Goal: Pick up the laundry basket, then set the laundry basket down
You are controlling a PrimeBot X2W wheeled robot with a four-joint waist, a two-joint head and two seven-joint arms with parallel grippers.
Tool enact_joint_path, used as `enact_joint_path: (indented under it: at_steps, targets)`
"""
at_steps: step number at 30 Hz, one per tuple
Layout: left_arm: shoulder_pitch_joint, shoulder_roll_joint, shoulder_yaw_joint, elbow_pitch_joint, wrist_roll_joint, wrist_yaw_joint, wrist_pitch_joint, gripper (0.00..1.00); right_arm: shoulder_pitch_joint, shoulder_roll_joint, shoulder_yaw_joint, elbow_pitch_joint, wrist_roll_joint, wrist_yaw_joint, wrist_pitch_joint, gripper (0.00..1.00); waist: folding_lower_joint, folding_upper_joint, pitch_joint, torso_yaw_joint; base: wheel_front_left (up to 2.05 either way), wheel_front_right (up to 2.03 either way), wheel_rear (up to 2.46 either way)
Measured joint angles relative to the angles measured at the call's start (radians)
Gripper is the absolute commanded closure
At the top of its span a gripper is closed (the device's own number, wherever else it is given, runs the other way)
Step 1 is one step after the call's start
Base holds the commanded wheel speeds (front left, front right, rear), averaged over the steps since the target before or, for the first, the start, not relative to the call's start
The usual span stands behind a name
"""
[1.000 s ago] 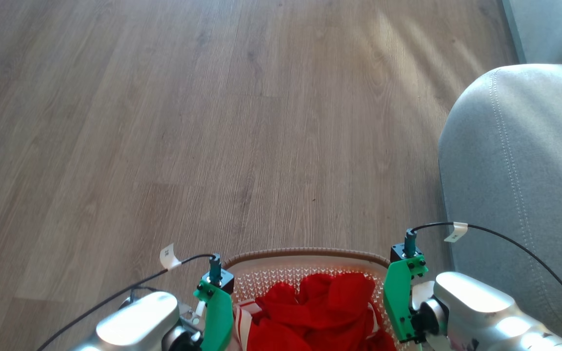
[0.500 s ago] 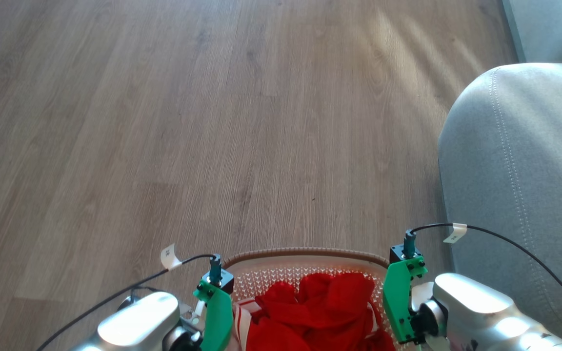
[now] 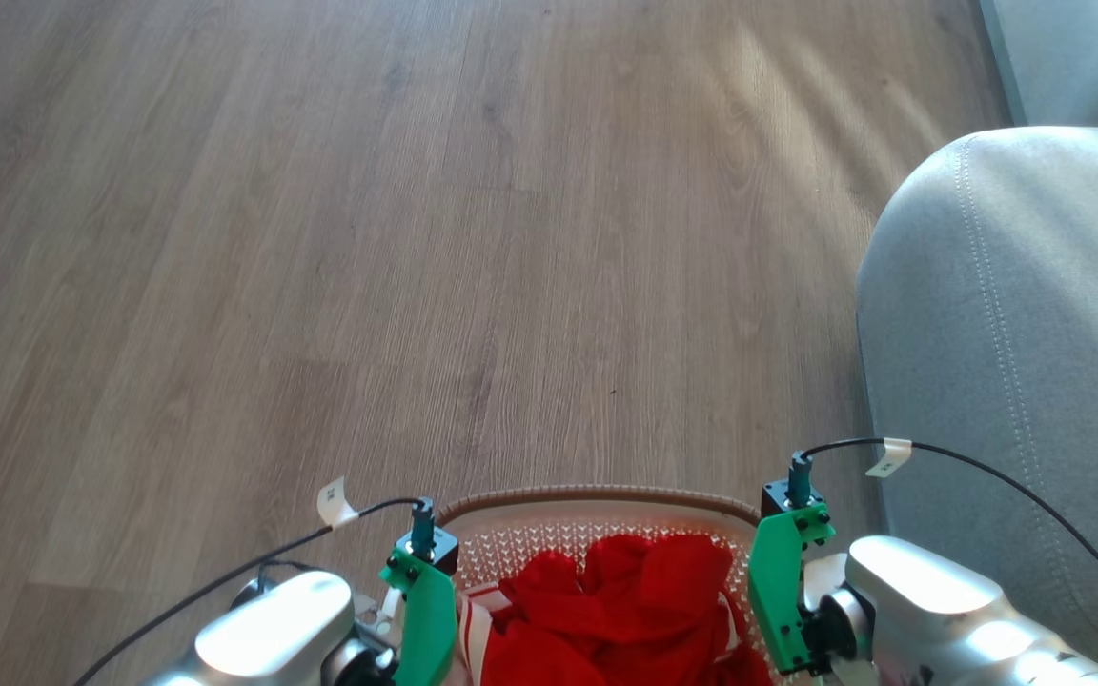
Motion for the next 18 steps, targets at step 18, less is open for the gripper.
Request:
enact_joint_path:
  at_steps: [18]
  targets:
    - [0.000,-0.006,0.000,0.005,0.008,0.000,-0.007,1.00,0.000,0.000,0.007,0.010,0.016,0.000,-0.010,1.00,0.0000,0.0000,0.003,0.008,0.00,0.00,0.00]
